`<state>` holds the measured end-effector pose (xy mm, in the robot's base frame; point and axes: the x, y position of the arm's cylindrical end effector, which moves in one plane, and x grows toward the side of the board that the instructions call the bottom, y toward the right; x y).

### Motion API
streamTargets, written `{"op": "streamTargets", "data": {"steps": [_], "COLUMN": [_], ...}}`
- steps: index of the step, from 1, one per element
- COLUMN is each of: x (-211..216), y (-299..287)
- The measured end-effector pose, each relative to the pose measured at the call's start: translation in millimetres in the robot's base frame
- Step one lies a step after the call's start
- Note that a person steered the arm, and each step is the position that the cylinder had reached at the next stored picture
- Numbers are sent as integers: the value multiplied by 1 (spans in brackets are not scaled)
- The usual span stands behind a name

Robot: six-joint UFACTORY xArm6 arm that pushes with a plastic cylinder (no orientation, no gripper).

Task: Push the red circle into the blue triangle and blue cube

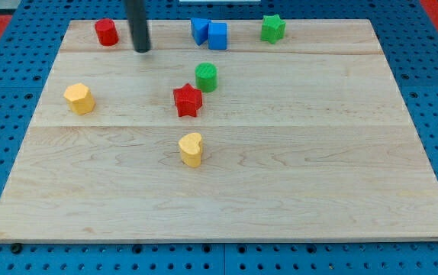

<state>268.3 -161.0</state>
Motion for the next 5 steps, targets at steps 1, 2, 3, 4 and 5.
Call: {"op": "streamTargets", "data": {"steps": [1,2,3,4,5], "x": [0,-13,-35,-37,-39], "y": [-78,-135,-141,-92,-27]}}
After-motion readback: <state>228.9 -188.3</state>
